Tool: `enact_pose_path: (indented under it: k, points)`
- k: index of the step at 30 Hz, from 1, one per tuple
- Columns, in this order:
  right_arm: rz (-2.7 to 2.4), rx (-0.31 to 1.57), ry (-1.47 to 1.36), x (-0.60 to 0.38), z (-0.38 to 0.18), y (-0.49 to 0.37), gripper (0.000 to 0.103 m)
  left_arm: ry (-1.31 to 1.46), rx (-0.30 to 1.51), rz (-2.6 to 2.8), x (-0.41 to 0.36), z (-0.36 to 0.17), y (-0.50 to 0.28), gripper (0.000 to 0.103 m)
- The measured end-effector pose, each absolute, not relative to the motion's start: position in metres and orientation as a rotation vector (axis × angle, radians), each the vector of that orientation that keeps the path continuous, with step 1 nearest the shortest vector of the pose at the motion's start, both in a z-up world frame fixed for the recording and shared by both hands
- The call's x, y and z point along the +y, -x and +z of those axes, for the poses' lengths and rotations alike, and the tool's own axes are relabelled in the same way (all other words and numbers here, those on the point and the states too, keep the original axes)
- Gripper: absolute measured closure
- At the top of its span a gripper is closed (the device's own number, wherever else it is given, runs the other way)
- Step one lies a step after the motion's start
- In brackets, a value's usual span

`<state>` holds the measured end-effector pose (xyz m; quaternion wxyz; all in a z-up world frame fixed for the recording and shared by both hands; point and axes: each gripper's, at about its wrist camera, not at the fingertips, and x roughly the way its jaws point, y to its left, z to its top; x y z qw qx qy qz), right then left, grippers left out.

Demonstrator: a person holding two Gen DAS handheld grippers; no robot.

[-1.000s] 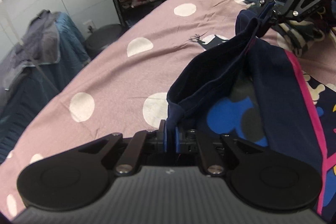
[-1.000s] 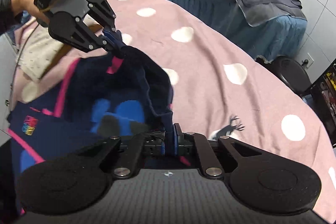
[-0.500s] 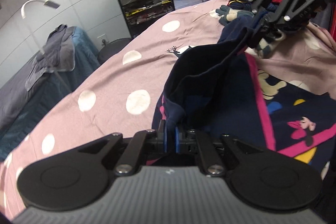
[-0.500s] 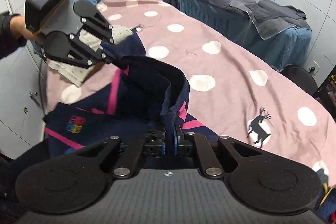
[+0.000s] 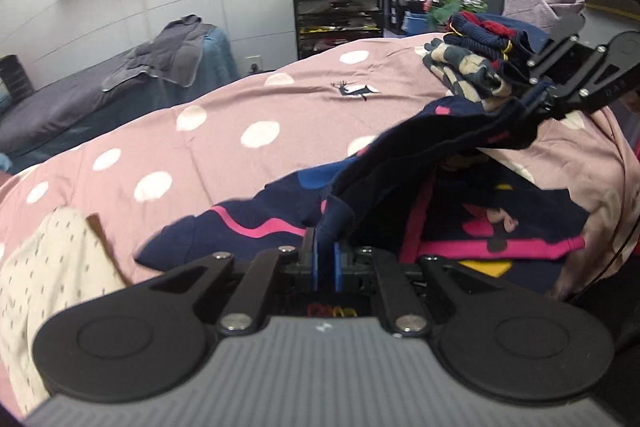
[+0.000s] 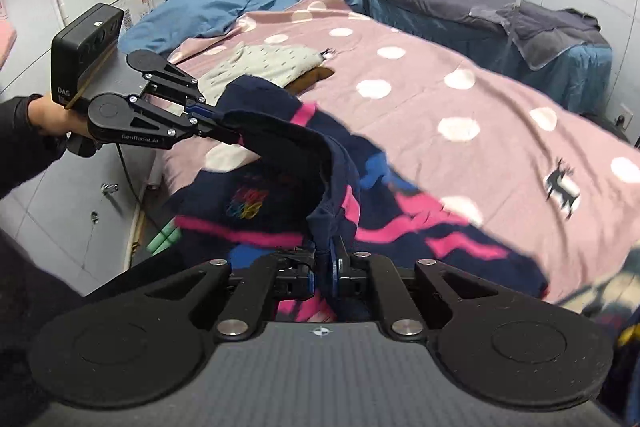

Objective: Fold small clothes
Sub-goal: 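Lift the hem with both grippers and fold it over toward the collar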

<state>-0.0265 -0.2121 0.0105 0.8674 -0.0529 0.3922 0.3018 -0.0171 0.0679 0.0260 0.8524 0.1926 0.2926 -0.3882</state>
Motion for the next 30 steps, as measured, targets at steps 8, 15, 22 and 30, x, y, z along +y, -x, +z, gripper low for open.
enact_pose_path:
  k: [8,15,22,30]
  points:
    - [0.633,0.85,0.072,-0.196,-0.016,0.063,0.09,-0.331,0.706,-0.757,0.09,0.002,0.051,0.096]
    - [0.649,0.873,0.108,-0.183,-0.028,0.081,0.09,-0.395,0.781,-0.732,0.096,-0.021,0.074,0.096]
    - [0.654,0.94,0.247,-0.17,-0.045,0.092,0.09,-0.552,0.857,-0.723,0.093,-0.044,0.09,0.095]
    - [0.68,0.909,0.192,-0.172,-0.037,0.103,0.038,-0.544,0.911,-0.778,0.095,-0.05,0.101,0.066]
